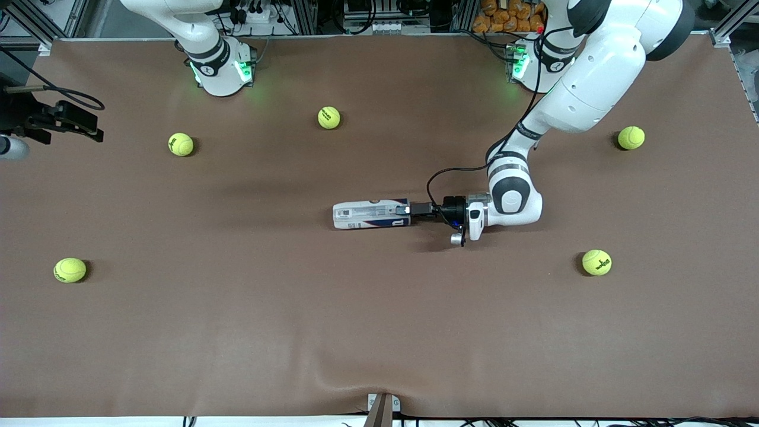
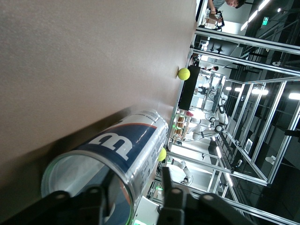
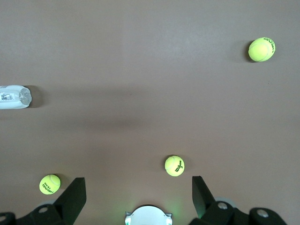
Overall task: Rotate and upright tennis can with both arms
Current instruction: 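Grasp the can near its open end with the left gripper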
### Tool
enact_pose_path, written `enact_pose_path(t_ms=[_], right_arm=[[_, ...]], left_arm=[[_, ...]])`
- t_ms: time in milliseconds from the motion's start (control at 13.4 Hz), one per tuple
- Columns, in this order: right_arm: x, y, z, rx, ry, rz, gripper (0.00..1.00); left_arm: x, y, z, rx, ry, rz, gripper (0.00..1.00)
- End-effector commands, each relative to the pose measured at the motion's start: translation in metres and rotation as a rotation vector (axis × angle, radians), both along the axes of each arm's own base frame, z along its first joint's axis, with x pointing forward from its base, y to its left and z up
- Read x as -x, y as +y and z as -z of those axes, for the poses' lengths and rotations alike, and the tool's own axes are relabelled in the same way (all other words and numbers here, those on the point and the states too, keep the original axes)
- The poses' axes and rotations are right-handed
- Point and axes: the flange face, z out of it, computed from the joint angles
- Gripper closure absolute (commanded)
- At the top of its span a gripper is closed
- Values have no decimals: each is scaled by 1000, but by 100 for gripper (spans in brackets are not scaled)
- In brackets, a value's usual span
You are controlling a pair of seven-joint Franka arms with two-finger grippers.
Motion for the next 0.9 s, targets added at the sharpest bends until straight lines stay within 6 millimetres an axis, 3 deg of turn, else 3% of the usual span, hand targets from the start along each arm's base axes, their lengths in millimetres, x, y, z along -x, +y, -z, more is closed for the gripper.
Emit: enact_pose_path(t_ms=[0,149,299,448,597,821], right_arm=[[12,-31,2,-17,78,35,0],[26,-57,-9,-60,94,70,0],[46,-66,-28,-62,90,98,0],[43,-65,-21,-52,107,123,0],[40,-66,-29,-46,61,126,0],[37,-64,-33,-39,26,119,0]], left_arm=[[-5,-2,-4,9,-8,-22,100],[-7,-1,-7,17,-9,-23,100],[-11,0,-14,38,42,-24,100],[-21,-12,-51,56,93,-11,100],[-34,-20,-98,4,140,30,100],[-50,-17,-129,-88,189,71,100]])
